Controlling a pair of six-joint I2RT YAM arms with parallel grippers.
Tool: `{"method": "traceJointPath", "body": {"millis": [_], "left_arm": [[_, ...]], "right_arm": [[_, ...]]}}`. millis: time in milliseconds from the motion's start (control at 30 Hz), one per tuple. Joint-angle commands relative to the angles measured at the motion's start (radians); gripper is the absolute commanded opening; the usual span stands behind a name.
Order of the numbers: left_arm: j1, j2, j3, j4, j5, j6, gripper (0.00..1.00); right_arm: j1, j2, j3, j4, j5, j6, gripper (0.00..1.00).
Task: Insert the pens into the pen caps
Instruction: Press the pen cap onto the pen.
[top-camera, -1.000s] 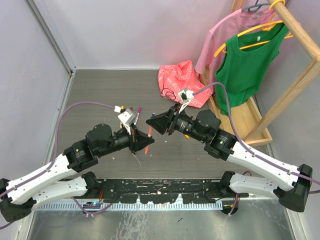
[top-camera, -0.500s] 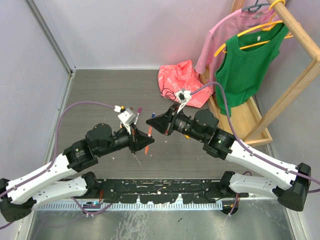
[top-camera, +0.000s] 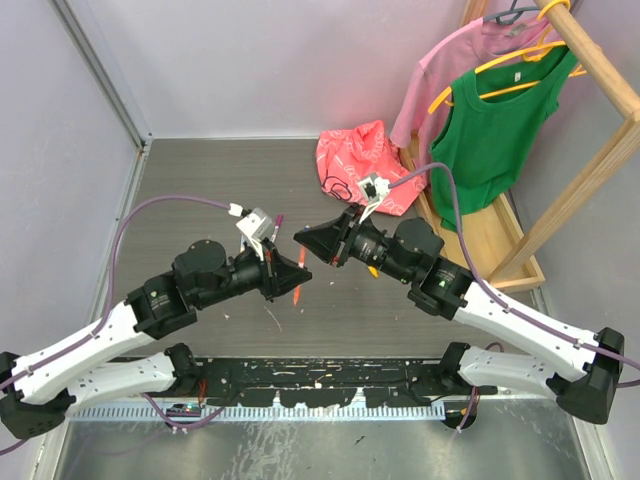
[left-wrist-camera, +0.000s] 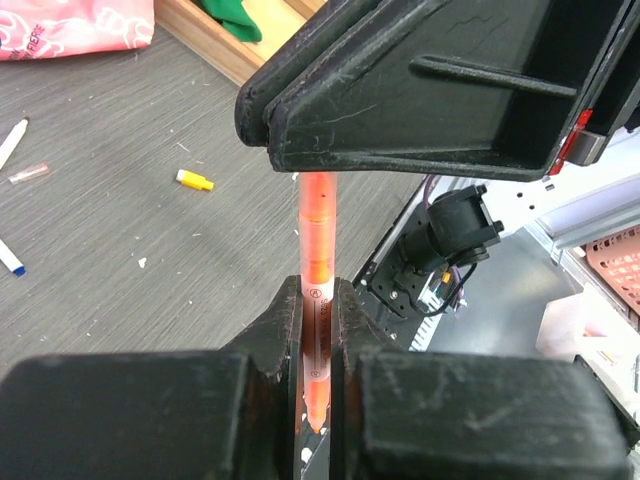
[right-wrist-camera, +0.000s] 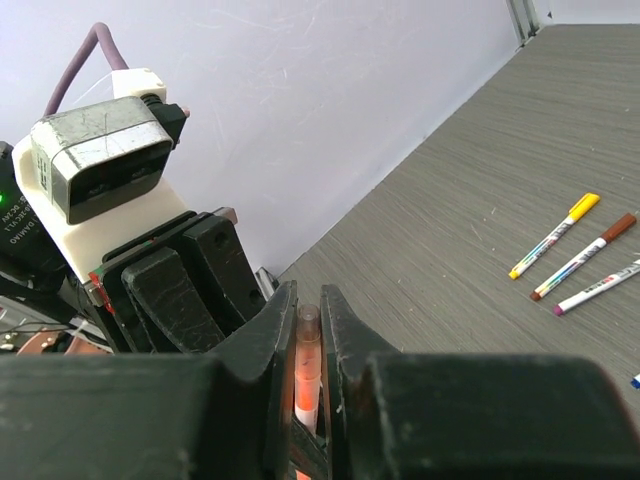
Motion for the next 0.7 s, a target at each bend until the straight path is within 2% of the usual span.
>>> {"method": "traceJointPath", "body": {"millis": [0,333,467,667], "left_arm": [[0.003,-0.003,0.152,0.207,-0.05,-0.01,0.0],[0.004,0.05,0.325,0.133,-0.055,0.069,0.0],[0.004,0.057,0.35,0.131,-0.059,0.082,0.0],[0.003,0.062,0.375,0.126,-0.077,0.096,0.0]], "right_arm": [[0.05,0.014,-0.01,-0.132,-0.025,-0.044,0.0],[0.223,-0.012,-0.11,-0.147,0.109,-0.016,0.0],[0.306,-0.004,-0.133,-0.185,0.172,-0.006,0.0],[0.373,-0.012,-0.215,-0.136,0.201,0.06,0.0]]}}
